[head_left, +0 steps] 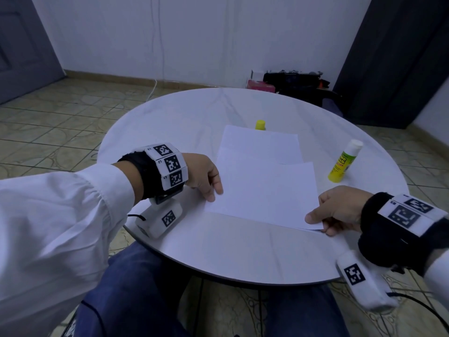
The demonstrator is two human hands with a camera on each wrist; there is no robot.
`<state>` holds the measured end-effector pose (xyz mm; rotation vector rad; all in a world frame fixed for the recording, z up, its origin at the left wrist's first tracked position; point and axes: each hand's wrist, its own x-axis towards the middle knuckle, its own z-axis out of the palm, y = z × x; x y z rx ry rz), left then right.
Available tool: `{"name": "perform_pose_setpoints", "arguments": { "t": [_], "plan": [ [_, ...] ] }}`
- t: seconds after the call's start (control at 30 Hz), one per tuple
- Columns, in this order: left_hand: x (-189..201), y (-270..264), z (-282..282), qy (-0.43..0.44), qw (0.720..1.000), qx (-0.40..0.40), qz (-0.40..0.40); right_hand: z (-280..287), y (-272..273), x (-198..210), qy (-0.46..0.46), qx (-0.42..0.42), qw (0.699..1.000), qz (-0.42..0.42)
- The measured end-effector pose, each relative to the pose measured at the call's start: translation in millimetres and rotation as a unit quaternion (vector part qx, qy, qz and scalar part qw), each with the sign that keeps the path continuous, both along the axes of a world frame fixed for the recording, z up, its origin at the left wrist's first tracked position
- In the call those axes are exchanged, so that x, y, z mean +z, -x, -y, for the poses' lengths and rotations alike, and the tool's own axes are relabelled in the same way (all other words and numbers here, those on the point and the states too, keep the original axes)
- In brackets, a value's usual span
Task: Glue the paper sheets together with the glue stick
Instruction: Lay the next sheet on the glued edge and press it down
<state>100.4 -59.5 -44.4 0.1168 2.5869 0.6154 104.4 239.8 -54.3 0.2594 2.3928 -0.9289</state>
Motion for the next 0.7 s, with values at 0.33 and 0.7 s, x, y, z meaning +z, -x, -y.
{"name": "perform_pose_setpoints", "arguments": {
  "t": [0.33,0.7],
  "plan": [
    [-1.7,-0.2,-5.7,0.038,0.999,-0.025,-0.026,6.4,-2.1,10.0,-0.071,0.052,0.996,-0.020],
    [-7.0,6.4,-3.6,0.040,0.999,-0.018,-0.007,-0.3,3.9,22.5,-0.070,0.107,0.991,-0.040]
  ]
}}
